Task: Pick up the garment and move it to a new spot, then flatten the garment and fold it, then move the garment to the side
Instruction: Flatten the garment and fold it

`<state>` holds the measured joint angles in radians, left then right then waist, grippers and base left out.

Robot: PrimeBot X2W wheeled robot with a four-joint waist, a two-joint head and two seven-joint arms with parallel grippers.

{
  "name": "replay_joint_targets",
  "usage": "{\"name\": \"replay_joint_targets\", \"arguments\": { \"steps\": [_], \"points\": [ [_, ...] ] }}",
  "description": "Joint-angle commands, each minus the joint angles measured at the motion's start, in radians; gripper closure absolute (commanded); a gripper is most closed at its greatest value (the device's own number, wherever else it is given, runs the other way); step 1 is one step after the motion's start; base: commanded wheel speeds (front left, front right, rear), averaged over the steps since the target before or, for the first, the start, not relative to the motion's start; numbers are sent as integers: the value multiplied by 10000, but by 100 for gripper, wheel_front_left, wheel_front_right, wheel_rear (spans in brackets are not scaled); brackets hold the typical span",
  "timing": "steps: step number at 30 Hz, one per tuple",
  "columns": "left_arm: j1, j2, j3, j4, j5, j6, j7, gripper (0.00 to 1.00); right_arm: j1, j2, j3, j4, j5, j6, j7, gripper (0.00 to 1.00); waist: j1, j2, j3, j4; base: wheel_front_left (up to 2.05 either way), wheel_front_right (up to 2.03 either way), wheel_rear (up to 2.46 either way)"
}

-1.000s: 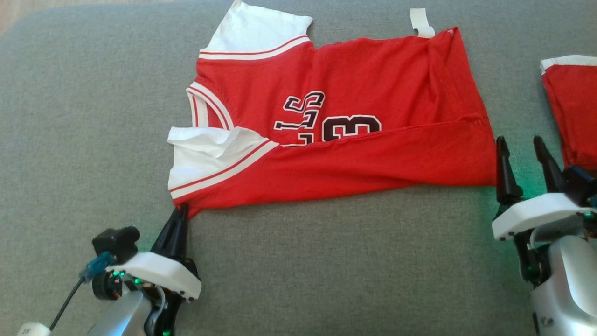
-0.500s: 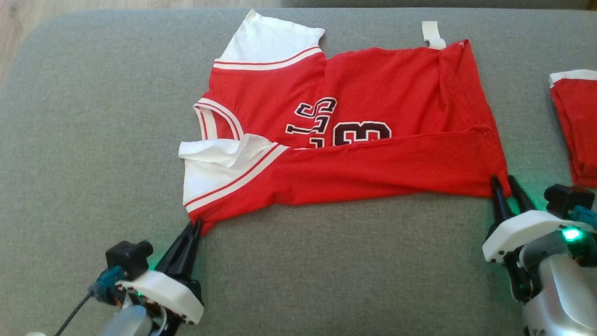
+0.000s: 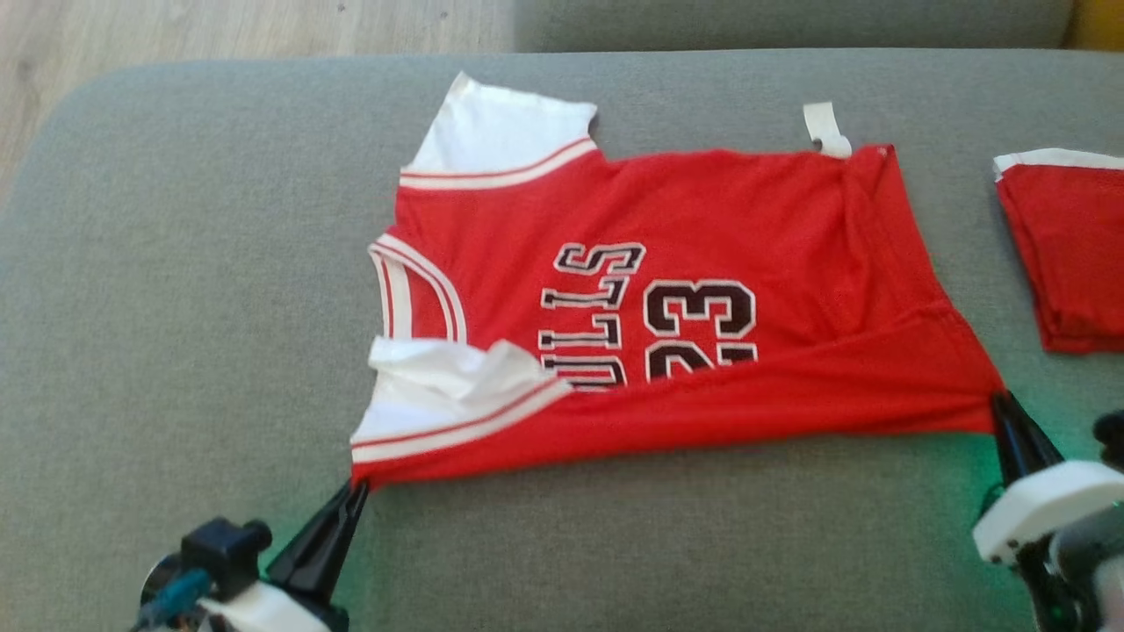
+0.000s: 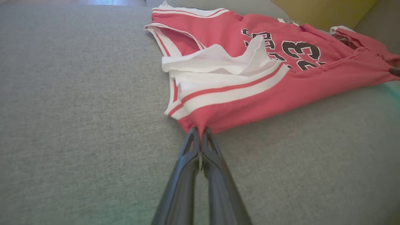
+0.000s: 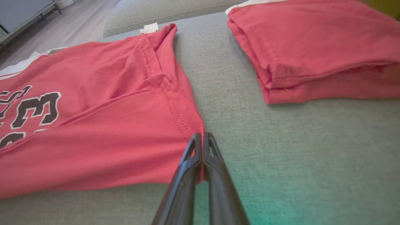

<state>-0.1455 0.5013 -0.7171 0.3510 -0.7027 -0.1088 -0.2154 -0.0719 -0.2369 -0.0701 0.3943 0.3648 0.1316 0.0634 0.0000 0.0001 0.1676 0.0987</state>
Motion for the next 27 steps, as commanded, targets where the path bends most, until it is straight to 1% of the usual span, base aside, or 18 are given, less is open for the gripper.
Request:
{"name": "replay_joint_targets", "arguments": {
  "steps": [1,6,11,12,13,14,15,16,17,21,24,27],
  "points": [
    [-25,510,313,-401,69,172,5,100,200,-362,40,-505,100,-9,83,100,0,-1,-44,-50,0,0,0],
    [713,895,224,-1404,91,631,262,100,1272,-388,-127,-1487,195,-9,636,100,0,-1,-106,-79,0,0,0],
    [1216,1051,113,-1973,47,914,457,100,2289,-105,-455,-2341,227,-9,1012,100,0,-1,-139,-85,0,0,0],
    [1264,1047,97,-2049,21,936,485,100,2412,-57,-503,-2469,209,-9,1041,78,0,-1,-129,-94,0,0,0],
    [1288,1029,96,-2150,-7,1004,526,100,2557,19,-570,-2649,115,-9,1078,0,0,-1,-109,-119,0,0,0],
    [1271,1030,88,-2183,6,1034,556,100,2580,56,-593,-2721,58,-9,1074,0,0,-1,-99,-137,0,0,0],
    [1245,1033,81,-2209,7,1060,607,76,2563,117,-633,-2791,-6,-9,1049,0,0,-1,-91,-157,0,0,0],
    [1213,1036,90,-2237,-11,1094,675,41,2529,185,-649,-2874,-71,-9,1041,0,0,-1,-82,-184,0,0,0],
    [1173,1042,104,-2288,-49,1113,755,0,2485,247,-655,-2956,-121,-9,1043,0,0,-1,-71,-218,0,0,0],
    [962,1161,226,-2663,-173,1087,947,0,2330,343,-654,-3218,-266,-9,1084,0,0,-1,29,-325,0,0,0],
    [489,1478,539,-3347,-350,1002,1233,0,2157,378,-676,-3480,-391,-9,1119,0,0,-1,240,-386,0,0,0],
    [-495,1890,1071,-4110,-544,899,1699,0,1964,505,-677,-3751,-531,-9,1174,0,0,-1,572,-394,0,0,0]
  ]
}}
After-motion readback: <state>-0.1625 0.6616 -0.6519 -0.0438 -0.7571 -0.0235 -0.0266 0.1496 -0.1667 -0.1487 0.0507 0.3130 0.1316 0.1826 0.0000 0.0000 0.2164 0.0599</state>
